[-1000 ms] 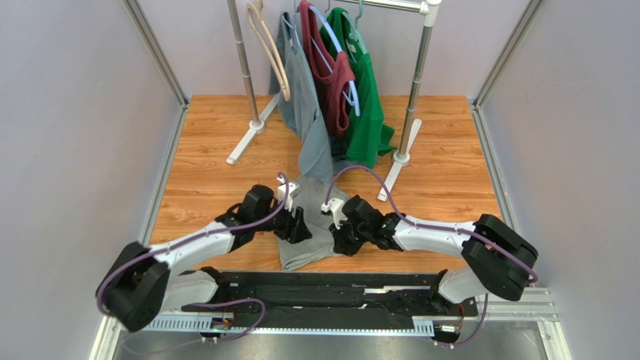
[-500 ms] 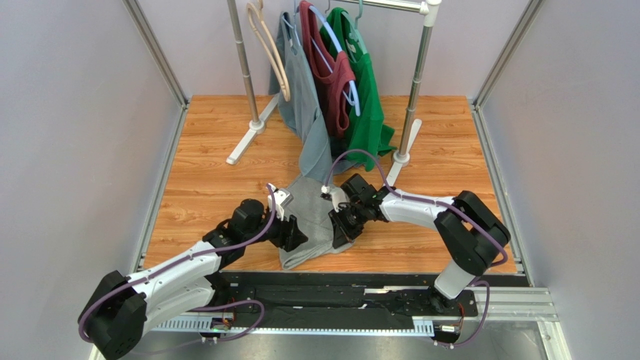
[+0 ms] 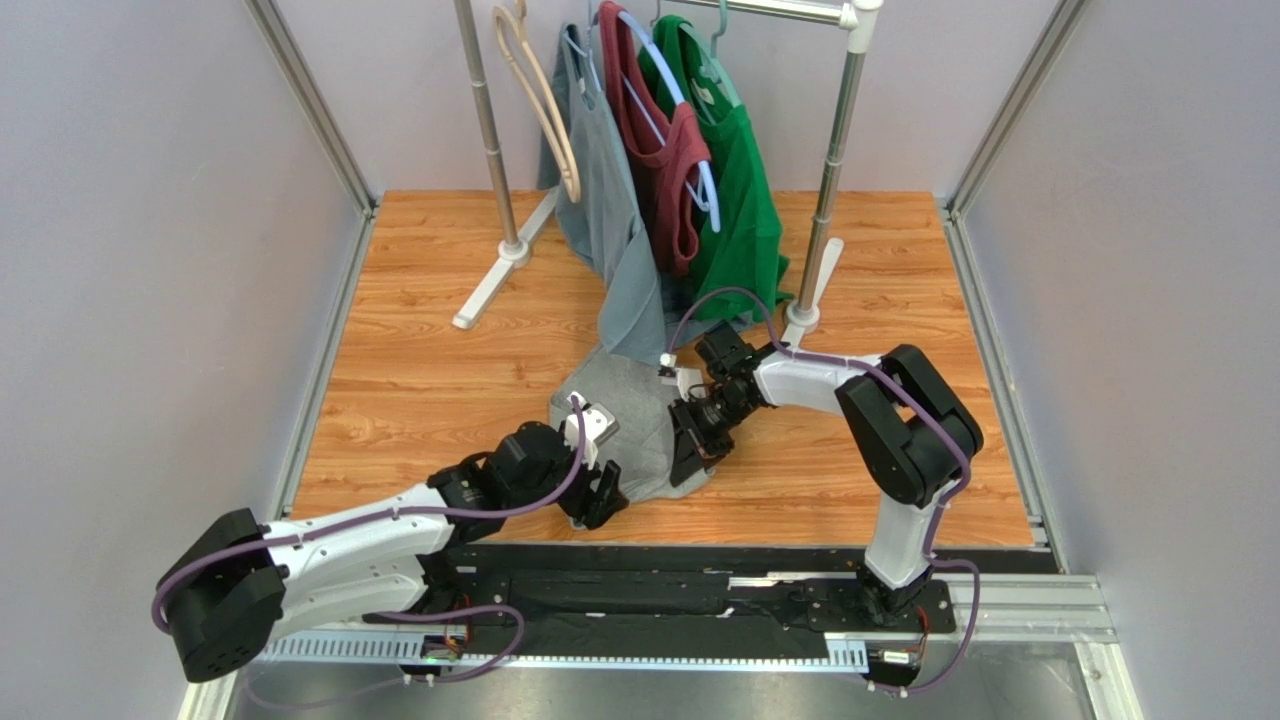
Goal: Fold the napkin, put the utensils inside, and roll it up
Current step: Roll the napkin at the center of the board.
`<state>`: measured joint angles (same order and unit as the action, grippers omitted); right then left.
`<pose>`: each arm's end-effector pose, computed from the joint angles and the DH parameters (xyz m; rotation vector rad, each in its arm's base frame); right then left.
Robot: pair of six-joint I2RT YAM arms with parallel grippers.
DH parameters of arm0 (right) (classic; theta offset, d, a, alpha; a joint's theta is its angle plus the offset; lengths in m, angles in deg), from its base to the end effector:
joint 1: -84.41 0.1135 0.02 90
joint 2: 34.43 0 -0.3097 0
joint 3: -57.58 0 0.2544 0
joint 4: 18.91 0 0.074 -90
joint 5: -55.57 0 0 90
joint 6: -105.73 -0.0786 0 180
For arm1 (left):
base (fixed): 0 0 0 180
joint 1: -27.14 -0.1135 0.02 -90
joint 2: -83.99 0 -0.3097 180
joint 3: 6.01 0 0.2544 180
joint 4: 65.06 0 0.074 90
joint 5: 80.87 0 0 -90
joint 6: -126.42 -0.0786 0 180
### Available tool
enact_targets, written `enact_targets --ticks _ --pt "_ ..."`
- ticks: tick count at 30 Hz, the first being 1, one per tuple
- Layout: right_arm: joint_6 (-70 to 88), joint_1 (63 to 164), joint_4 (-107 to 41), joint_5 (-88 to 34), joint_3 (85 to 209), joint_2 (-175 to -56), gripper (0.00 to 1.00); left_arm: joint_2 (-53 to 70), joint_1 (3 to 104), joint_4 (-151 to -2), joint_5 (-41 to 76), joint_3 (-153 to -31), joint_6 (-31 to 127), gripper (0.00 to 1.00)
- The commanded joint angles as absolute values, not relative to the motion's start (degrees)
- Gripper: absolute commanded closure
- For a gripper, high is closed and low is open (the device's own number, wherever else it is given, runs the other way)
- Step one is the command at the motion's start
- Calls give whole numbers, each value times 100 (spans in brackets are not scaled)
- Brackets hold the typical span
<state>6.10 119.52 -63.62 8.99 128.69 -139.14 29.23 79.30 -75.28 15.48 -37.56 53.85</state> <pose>0.2447 0.2381 0.1439 0.7315 -2.7158 -1.1442 0.1171 -0.1649 0.1824 0.7408 2.1424 -0.7990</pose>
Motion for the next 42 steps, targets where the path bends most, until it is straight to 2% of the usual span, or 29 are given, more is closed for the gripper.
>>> enact_targets --ticks 1,16,20,23,27,28,35,42 --pt "606 11746 -6594 1092 13046 -14113 100 2792 8101 -7483 1072 -4030 5180 24" --pt "738 11587 -6806 1109 13257 -14447 100 2748 8444 -7624 1001 -4065 5215 27" --pt "729 11587 -6806 1110 13265 -14482 100 2686 8550 -7729 922 -4118 5267 31" --pt "738 11587 -6806 1110 13248 -14482 100 2590 8550 -7738 738 -4153 5285 39" --pt "747 11596 -6806 1083 13230 -14456 100 2493 8550 -7773 536 -4145 5556 62" --pt "738 11587 -6806 1083 13230 -14456 100 2484 8550 -7756 501 -4092 5627 65" --pt "738 11587 -6841 1083 13274 -14447 100 2370 8506 -7632 816 -3881 6400 76" --pt "729 11570 -6841 1118 13309 -14342 99 1421 7830 -7536 2134 -4021 6691 81"
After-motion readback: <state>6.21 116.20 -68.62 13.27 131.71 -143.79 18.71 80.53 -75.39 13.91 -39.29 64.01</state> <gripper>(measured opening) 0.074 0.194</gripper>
